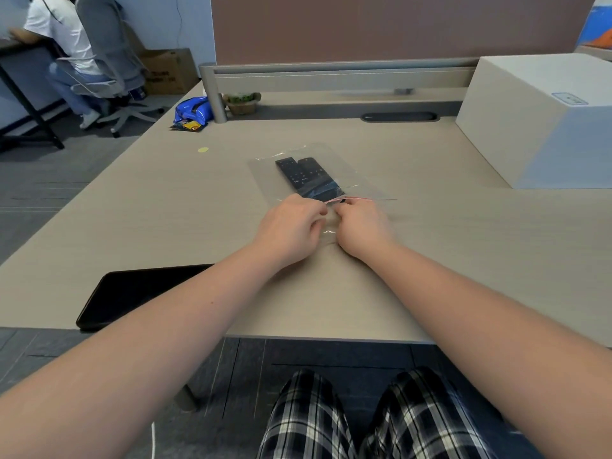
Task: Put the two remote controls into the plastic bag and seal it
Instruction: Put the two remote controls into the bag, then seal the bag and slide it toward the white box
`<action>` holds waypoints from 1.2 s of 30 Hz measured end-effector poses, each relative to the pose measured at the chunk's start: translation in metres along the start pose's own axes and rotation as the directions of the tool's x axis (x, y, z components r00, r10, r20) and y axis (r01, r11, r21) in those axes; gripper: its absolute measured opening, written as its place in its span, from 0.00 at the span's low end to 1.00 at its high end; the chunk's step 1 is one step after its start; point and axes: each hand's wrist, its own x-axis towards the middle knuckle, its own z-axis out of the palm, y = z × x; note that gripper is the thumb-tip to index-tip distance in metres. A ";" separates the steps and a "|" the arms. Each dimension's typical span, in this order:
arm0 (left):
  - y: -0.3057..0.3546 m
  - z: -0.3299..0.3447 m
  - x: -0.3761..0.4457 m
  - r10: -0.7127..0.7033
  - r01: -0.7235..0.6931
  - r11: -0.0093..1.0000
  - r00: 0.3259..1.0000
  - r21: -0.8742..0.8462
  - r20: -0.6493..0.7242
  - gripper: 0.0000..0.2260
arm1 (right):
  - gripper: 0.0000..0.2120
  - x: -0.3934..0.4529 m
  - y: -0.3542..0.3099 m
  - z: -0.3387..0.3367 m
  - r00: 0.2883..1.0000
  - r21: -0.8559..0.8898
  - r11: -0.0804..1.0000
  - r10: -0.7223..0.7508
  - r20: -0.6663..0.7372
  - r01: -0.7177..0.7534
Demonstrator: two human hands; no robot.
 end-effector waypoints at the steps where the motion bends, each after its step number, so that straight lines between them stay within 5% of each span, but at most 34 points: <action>1: -0.001 0.000 -0.002 0.042 -0.042 0.999 0.999 -0.010 0.004 0.11 | 0.14 0.001 0.001 0.001 1.000 -0.004 1.000 -0.012 0.017 0.013; 6: -0.008 0.003 -0.014 0.169 -0.167 0.986 0.982 -0.028 0.082 0.23 | 0.21 0.001 0.009 -0.003 0.997 0.010 1.000 -0.019 0.073 0.018; 9: -0.013 0.000 -0.020 0.161 -0.157 0.987 0.981 -0.045 0.105 0.31 | 0.15 -0.010 0.019 -0.010 0.998 0.030 0.998 -0.061 -0.003 0.061; 14: -0.028 -0.002 -0.024 0.233 -0.224 0.967 0.970 0.118 -0.074 0.12 | 0.08 -0.037 0.038 -0.031 0.931 0.020 0.982 -0.171 -0.322 0.187; 16: -0.032 0.001 -0.026 0.241 -0.225 0.963 0.966 0.146 -0.098 0.16 | 0.09 -0.042 0.040 -0.036 0.891 -0.015 0.969 -0.231 -0.391 0.245; 25: -0.027 0.005 -0.033 0.310 -0.257 0.929 0.934 0.268 -0.180 0.17 | 0.29 -0.040 0.015 -0.029 0.864 -0.173 0.897 -0.440 -0.245 0.407; 31: -0.025 0.006 -0.038 0.313 -0.256 0.926 0.932 0.276 -0.185 0.18 | 0.03 -0.036 -0.001 -0.016 0.797 -0.287 0.840 -0.533 -0.284 0.460; 36: -0.026 0.005 -0.037 0.332 -0.274 0.921 0.925 0.278 -0.186 0.17 | 0.08 -0.034 -0.006 -0.011 0.773 -0.317 0.819 -0.564 -0.291 0.478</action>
